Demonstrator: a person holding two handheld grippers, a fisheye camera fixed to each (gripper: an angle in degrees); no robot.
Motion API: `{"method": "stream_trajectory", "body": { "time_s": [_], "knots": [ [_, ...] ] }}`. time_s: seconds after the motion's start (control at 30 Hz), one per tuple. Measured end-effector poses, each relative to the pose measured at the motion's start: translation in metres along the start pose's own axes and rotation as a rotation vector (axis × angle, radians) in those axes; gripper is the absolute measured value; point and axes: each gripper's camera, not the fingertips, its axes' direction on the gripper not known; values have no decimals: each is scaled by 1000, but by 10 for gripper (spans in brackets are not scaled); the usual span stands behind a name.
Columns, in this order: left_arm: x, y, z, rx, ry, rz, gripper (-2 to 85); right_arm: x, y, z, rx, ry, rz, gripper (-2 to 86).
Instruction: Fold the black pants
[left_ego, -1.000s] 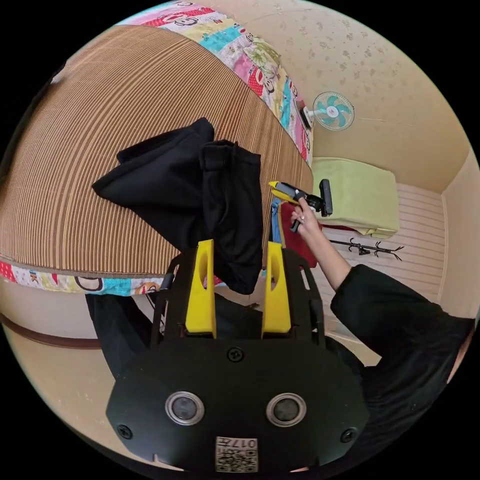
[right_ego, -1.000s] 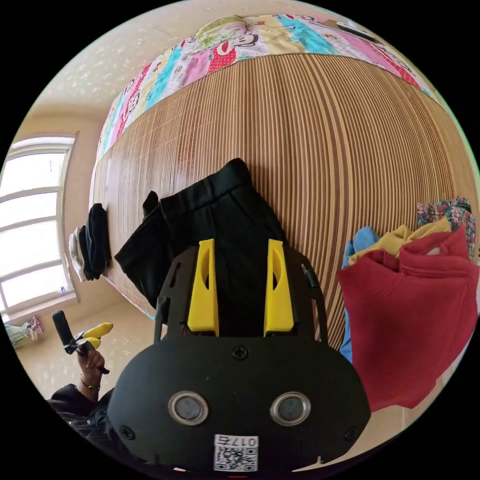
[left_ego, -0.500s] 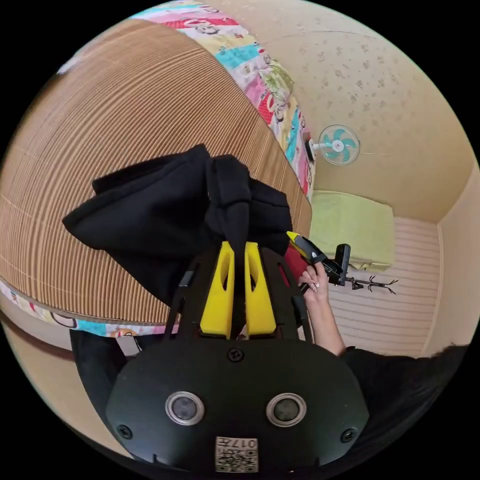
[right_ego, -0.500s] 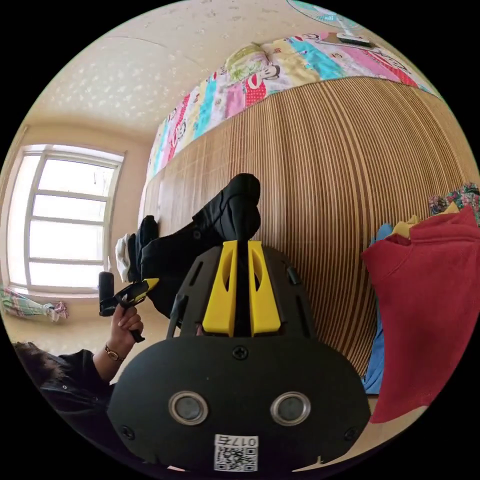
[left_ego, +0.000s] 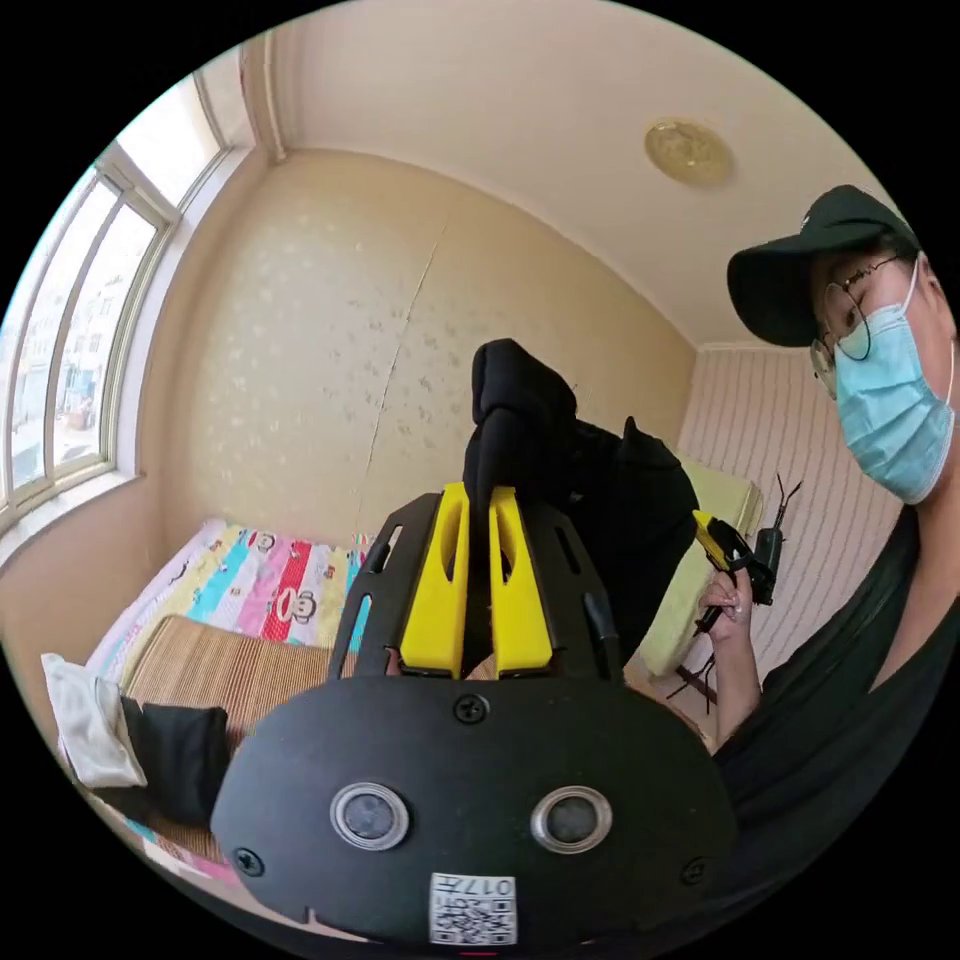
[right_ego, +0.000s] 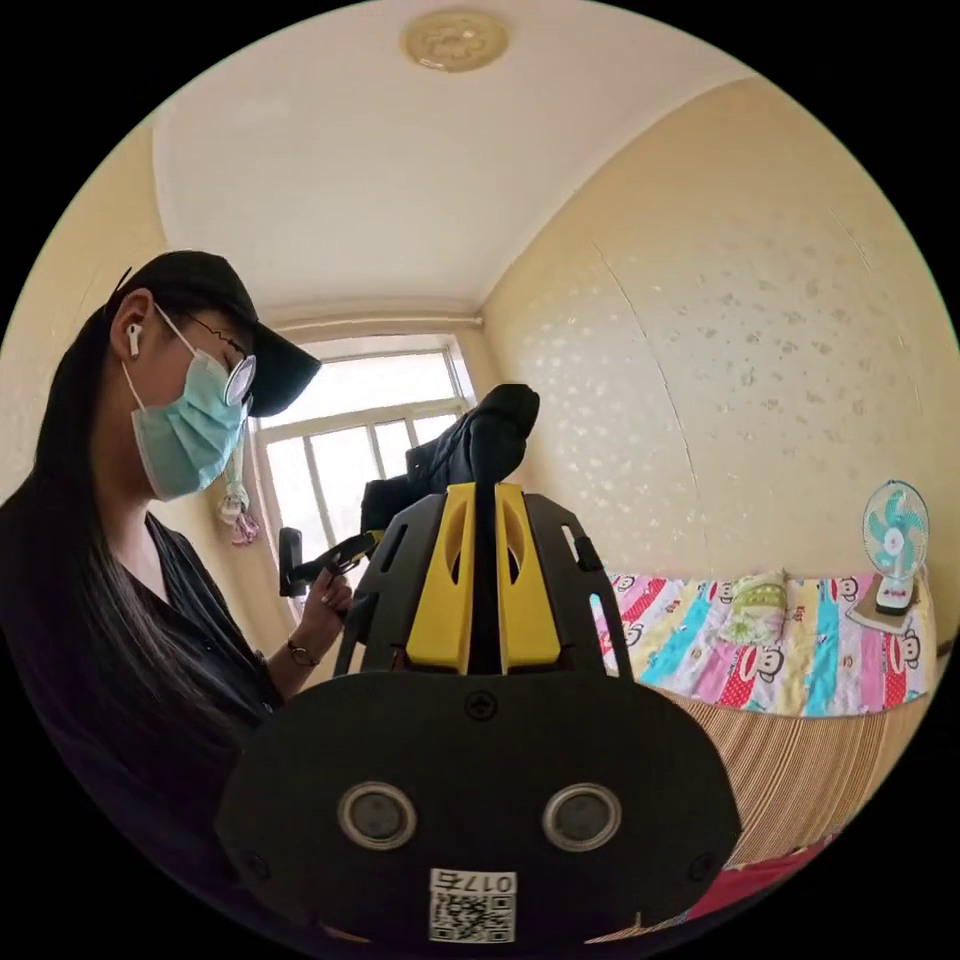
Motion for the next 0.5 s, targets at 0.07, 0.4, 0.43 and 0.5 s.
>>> {"method": "stream_trajectory", "body": {
  "time_s": [0.07, 0.4, 0.43, 0.5],
  "knots": [
    [12, -27, -29, 100, 40, 35, 32, -24, -23, -5, 46, -11, -38, 24],
    [40, -91, -114, 304, 152, 108, 32, -110, -64, 3, 207, 79, -136, 24],
    [40, -91, -115, 316, 148, 121, 32, -109, -64, 7, 222, 86, -121, 24],
    [37, -93, -109, 312, 146, 128, 32, -102, -67, 16, 225, 71, -72, 24]
  ]
}}
